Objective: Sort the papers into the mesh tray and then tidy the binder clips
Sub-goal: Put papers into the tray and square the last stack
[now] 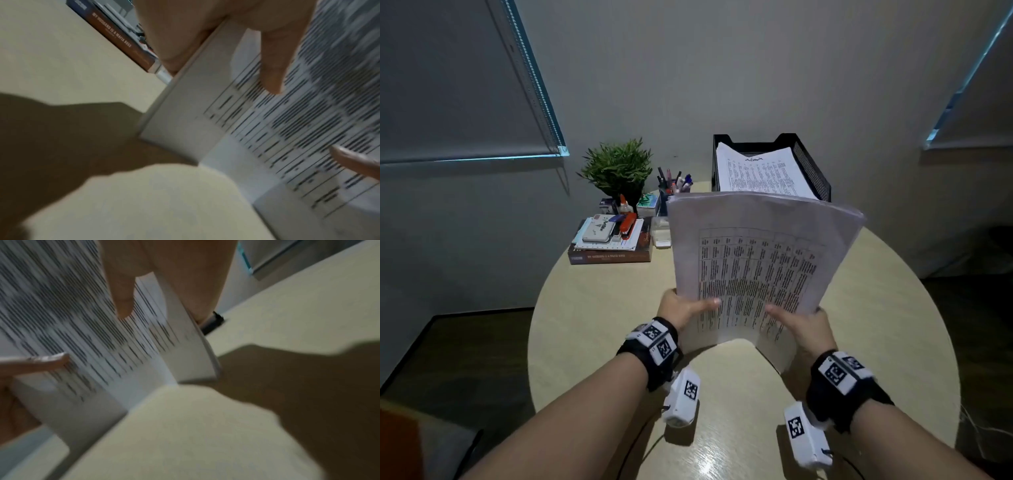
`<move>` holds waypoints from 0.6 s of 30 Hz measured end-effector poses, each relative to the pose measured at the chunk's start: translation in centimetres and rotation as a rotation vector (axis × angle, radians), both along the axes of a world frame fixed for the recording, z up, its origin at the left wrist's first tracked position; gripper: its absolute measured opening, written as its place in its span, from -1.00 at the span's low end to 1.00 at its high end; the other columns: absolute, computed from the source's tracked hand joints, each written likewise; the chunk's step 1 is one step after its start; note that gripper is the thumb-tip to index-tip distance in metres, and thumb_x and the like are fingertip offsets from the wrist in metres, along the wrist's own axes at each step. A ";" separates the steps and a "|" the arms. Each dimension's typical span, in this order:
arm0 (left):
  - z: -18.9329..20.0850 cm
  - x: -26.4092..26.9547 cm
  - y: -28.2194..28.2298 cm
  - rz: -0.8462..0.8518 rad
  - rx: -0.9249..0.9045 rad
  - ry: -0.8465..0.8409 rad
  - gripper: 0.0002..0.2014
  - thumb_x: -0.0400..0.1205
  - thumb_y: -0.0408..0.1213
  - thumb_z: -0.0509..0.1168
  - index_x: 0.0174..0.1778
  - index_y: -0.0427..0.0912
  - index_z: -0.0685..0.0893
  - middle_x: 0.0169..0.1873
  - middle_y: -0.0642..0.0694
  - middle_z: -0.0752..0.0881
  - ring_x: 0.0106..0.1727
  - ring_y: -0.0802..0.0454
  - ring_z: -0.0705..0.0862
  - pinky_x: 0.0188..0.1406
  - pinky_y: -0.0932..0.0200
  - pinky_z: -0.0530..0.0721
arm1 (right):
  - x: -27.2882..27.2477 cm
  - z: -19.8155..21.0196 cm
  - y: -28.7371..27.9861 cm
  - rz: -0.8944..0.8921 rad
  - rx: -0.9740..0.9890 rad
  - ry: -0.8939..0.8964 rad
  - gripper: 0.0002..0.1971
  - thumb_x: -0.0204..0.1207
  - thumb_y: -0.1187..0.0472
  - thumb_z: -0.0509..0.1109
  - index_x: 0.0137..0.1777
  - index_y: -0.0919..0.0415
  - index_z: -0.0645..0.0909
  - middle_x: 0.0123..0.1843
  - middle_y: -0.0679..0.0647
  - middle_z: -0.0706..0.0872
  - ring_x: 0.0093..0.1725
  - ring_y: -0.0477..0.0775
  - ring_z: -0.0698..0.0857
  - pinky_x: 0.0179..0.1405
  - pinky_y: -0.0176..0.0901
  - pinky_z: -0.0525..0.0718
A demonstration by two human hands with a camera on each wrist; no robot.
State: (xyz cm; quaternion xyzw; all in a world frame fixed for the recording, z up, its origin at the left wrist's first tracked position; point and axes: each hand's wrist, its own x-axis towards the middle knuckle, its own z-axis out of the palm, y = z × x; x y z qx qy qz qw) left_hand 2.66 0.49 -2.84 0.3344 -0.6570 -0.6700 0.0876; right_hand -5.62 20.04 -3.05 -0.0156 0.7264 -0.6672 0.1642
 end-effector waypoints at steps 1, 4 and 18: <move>-1.0 0.3 0.2 -0.011 -0.013 -0.066 -0.31 0.19 -0.24 0.66 0.22 -0.36 0.60 0.08 -0.10 0.70 0.17 -0.08 0.66 0.31 0.00 0.58 | 0.4 -1.2 0.1 -0.006 0.051 -0.056 -0.66 0.29 0.28 0.62 -0.02 0.43 0.63 -0.06 0.31 0.74 -0.13 0.26 0.72 -0.23 -0.18 0.71; -2.6 1.1 0.7 0.027 -0.002 -0.183 -0.27 0.25 -0.30 0.64 0.27 -0.40 0.47 0.11 -0.08 0.60 0.22 -0.09 0.59 0.34 0.02 0.55 | 1.3 -3.3 0.6 -0.040 0.081 -0.109 -0.80 0.38 0.32 0.57 -0.08 0.36 0.64 -0.10 0.28 0.74 -0.20 0.16 0.67 -0.24 -0.17 0.61; -4.6 3.3 2.9 -0.480 -0.104 -0.335 -0.52 0.41 -0.12 0.53 0.22 -0.17 0.63 0.09 -0.07 0.75 0.10 0.01 0.70 0.22 0.00 0.66 | 1.8 -6.3 5.8 0.021 -0.128 -0.375 -0.71 0.46 0.62 0.35 0.16 0.45 0.57 0.04 0.28 0.74 0.01 0.20 0.73 0.18 0.00 0.59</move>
